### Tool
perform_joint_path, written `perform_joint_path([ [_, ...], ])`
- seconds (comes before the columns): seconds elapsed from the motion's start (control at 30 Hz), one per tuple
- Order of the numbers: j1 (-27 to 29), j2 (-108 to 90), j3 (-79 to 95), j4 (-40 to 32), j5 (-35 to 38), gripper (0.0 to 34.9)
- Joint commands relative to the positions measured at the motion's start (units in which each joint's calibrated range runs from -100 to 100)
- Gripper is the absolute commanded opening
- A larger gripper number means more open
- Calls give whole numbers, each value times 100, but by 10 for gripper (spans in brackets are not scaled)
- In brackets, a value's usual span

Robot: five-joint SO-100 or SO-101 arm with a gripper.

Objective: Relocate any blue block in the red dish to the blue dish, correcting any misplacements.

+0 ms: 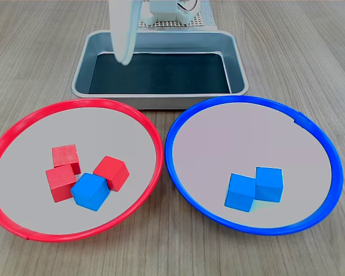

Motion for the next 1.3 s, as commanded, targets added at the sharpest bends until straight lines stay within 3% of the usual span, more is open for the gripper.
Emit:
perform_joint_path([
  [0.0, 149, 925, -876, -110, -15, 3],
  [0.2, 384, 1803, -1450, -383, 20, 3],
  [0.67, 563, 3398, -3279, -176, -15, 4],
  [1.0, 657, 4259, -4263, -44, -34, 124],
  [1.27, 525, 4370, -4326, 30, -68, 153],
])
